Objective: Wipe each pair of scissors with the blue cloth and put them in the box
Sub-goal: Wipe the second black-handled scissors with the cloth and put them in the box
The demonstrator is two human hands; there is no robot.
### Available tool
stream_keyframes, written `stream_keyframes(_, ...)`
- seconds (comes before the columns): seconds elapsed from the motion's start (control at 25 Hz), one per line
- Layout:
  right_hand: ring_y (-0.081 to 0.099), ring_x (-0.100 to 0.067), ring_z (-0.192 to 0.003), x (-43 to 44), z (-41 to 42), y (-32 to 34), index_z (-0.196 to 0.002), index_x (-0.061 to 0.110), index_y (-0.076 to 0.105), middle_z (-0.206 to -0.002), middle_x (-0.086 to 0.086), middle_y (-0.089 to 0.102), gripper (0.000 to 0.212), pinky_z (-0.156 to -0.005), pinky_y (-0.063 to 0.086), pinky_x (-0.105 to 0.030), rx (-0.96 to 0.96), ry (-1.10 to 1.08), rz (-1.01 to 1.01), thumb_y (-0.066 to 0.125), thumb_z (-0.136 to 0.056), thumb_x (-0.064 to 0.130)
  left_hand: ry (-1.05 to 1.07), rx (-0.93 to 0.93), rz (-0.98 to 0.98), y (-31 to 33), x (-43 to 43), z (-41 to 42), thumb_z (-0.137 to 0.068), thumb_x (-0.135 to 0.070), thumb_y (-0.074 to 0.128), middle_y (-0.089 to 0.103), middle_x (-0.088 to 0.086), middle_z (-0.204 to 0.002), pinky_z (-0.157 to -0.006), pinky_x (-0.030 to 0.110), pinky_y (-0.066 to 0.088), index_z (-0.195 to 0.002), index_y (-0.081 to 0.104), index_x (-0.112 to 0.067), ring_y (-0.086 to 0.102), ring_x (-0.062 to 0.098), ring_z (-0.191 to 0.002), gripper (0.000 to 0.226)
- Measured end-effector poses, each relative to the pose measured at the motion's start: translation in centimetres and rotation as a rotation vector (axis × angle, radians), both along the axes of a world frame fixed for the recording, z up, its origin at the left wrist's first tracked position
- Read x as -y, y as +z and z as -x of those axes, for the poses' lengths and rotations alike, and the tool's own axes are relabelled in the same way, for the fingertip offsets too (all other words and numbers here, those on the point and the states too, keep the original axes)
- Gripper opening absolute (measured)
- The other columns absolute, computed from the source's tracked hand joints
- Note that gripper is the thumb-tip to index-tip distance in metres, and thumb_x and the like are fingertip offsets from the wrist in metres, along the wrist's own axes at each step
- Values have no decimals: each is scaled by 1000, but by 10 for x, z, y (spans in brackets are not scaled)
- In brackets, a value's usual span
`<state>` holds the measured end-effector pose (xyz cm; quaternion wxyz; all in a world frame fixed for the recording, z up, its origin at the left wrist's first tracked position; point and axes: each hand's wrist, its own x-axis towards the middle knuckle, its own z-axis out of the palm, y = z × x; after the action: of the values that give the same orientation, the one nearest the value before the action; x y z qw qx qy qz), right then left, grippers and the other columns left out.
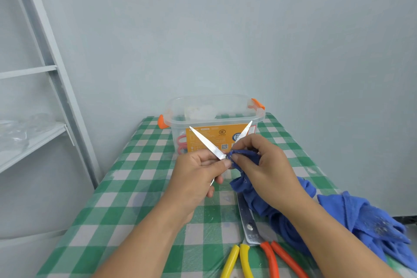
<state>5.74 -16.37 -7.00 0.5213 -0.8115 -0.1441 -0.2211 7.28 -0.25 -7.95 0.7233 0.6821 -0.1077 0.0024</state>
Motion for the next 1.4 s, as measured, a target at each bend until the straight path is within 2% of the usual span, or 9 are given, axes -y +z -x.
stream_keyframes(0.24,70,-9,-81,0,1,1,-89,25,61,-85,7,74,22,-73,54,-30,-53,-96,-75,80,-83,16,9,14,-18,-1,-2,-1,-87,-7,73,66,29,-82,-39,23,31,-82,79,-14,48,14,-55,11)
stream_keyframes(0.4,74,-19,-71,-2,2,1,-92,7,61,-77,-3,77,17,-73,61,-39,-182,33,-263,76,-88,14,-28,6,12,0,-1,0,-89,-8,72,67,24,-81,-39,22,30,-86,78,-11,46,13,-55,8)
stream_keyframes(0.52,72,-11,-69,-1,1,1,-84,8,68,-71,0,73,12,-64,58,-30,-155,16,-216,73,-91,17,-35,2,33,1,0,1,-90,-7,71,70,22,-83,-38,22,31,-88,78,-11,46,13,-55,8)
stream_keyframes(0.64,63,-7,-62,-1,1,2,-75,12,70,-65,0,69,20,-58,51,-24,-124,20,-122,71,-93,22,-7,6,3,1,0,-2,-89,-10,72,64,32,-85,-38,23,30,-83,80,-17,44,15,-55,12)
stream_keyframes(0.76,65,-12,-64,1,-2,2,-80,7,74,-71,-9,72,20,-66,56,-34,-190,56,-156,74,-90,25,-40,1,-22,1,-1,-2,-90,-8,70,65,18,-72,-38,22,30,-86,78,-13,45,14,-54,10)
stream_keyframes(0.84,68,-11,-65,3,-3,1,-84,7,77,-76,-10,74,15,-66,58,-29,-283,97,-248,75,-89,22,-73,-10,-20,0,1,0,-91,-5,67,70,10,-75,-38,22,30,-91,76,-9,47,11,-53,9)
stream_keyframes(1.08,65,-14,-70,3,-5,-2,-81,6,76,-84,-21,73,19,-69,52,-25,-324,117,-250,70,-93,20,-78,-15,-34,0,0,4,-91,-3,66,73,13,-79,-40,22,31,-87,76,-10,48,10,-54,12)
stream_keyframes(1.28,61,-12,-59,2,-4,-4,-70,12,72,-64,-7,68,26,-59,49,-21,-278,85,-265,68,-94,21,-53,-46,-25,0,7,8,-91,1,65,75,12,-84,-41,21,32,-91,75,-8,49,9,-54,13)
stream_keyframes(1.4,60,-12,-59,0,-5,-7,-74,4,69,-64,-5,65,28,-59,48,-21,-230,32,-248,68,-94,24,-57,-52,8,3,9,9,-91,3,64,72,0,-71,-40,20,32,-89,74,-7,49,9,-53,14)
